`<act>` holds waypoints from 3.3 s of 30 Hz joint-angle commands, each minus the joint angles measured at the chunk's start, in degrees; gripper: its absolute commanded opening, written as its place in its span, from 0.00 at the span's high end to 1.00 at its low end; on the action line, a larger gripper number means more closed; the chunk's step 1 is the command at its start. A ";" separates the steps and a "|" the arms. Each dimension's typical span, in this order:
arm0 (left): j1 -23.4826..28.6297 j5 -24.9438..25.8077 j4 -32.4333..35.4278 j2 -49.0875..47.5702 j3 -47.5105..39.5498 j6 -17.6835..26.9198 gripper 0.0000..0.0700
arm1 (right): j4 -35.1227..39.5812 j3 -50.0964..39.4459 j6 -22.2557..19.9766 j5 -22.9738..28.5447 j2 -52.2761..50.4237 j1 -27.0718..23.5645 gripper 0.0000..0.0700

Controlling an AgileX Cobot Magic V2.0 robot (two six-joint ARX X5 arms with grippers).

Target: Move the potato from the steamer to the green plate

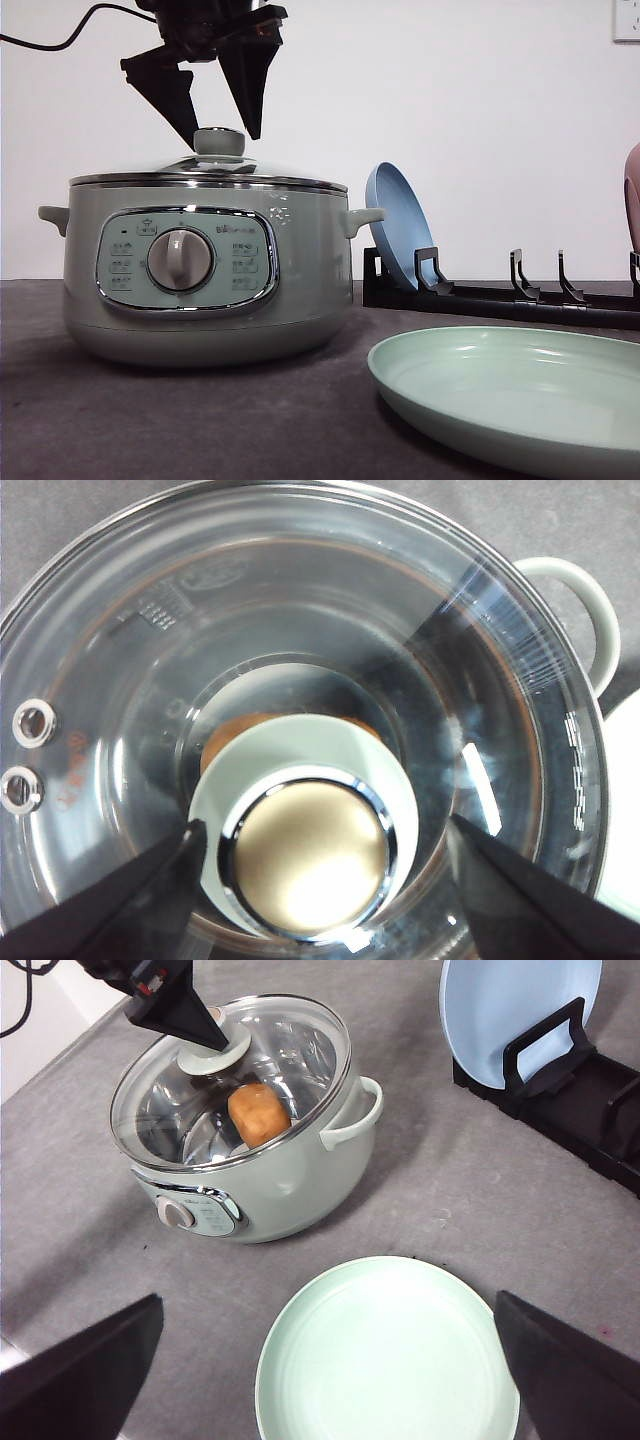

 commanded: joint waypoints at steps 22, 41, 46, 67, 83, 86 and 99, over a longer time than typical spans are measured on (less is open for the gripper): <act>-0.37 -0.09 1.40 2.02 1.75 0.53 0.95 | 0.50 1.09 -0.66 0.15 0.33 0.17 0.00; -0.04 -0.58 -5.58 1.89 17.42 0.48 1.00 | 0.41 1.09 -0.61 1.84 0.33 0.17 0.00; 0.11 -0.85 -7.75 1.57 22.41 0.48 1.00 | 0.04 1.09 -0.59 1.88 0.33 0.17 0.00; 13.64 -0.87 -8.65 -1.65 23.63 1.42 1.00 | 0.11 1.09 -0.96 1.88 0.37 0.17 0.00; 26.25 -0.87 -9.44 -1.65 23.63 0.94 1.00 | 0.14 1.88 -1.27 -1.91 5.76 0.21 0.01; 26.50 -0.87 -9.44 -1.65 23.63 0.94 1.00 | 0.15 4.26 -2.99 -4.83 11.96 0.30 0.01; 26.53 -0.85 -9.42 -1.65 23.63 0.94 1.00 | -5.88 34.62 -14.88 -6.53 49.56 3.66 0.01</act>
